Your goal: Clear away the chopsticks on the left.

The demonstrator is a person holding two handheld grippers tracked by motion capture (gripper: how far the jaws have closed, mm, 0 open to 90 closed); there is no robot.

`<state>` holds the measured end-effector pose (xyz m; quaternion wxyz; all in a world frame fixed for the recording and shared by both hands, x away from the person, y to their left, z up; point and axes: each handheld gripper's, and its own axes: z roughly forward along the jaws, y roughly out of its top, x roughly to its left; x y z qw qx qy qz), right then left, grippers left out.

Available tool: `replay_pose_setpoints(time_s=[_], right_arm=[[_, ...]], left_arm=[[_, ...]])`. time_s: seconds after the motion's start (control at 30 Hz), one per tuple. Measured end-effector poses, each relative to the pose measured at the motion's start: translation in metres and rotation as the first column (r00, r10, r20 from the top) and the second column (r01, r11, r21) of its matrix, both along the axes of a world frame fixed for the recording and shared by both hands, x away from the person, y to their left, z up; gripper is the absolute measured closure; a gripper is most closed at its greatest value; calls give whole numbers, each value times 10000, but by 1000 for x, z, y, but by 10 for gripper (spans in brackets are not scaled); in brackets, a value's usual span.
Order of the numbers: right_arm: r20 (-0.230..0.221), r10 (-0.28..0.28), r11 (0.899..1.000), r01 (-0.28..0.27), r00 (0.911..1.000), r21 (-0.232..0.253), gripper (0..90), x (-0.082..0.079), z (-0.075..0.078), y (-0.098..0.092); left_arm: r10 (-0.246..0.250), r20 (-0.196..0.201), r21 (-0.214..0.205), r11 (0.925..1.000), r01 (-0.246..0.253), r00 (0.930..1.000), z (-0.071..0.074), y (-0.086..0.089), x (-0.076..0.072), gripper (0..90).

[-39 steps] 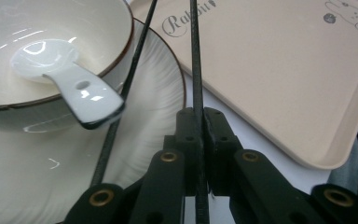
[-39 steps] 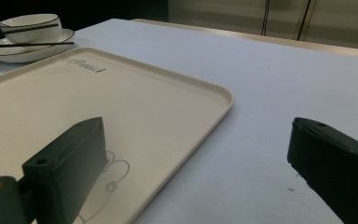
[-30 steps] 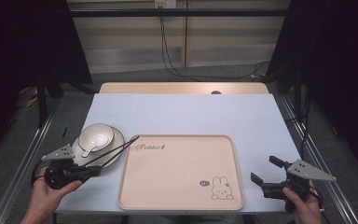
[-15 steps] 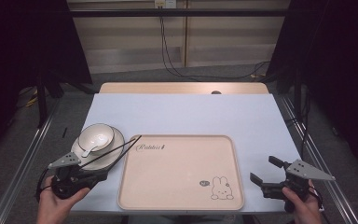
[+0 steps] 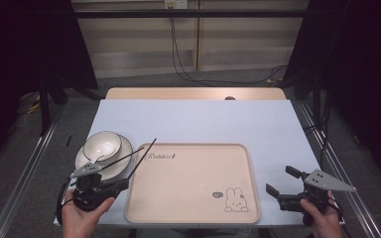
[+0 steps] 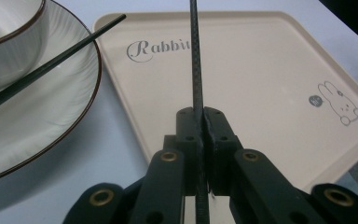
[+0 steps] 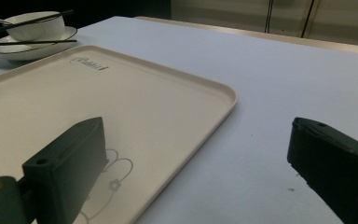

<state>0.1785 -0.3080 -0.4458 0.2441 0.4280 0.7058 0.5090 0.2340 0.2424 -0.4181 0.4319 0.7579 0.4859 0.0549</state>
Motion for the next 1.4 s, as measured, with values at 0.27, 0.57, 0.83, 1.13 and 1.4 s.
replay_pose_setpoints(time_s=[0.27,0.57,0.83,1.13,1.4], right_arm=[[99,70,9999,-69,9999,-83,43,1,0,1],[11,94,9999,-94,10000,-60,43,1,-1,1],[0,91,9999,-91,10000,-54,43,1,-1,1],[-65,112,9999,-113,9999,-59,43,1,-1,1],[-72,150,9999,-151,9999,-77,43,2,-2,2]], left_arm=[[652,-532,230,9977,-641,9965,-15,-19,10,859],[1270,-1113,631,9907,-1205,9856,-29,-32,19,859],[1472,-1418,1177,9844,-1310,9789,-39,-39,21,859],[1436,-1584,1323,9835,-1231,9769,-46,-42,24,856],[1466,-1608,1170,9848,-1286,9760,-47,-41,23,836]])
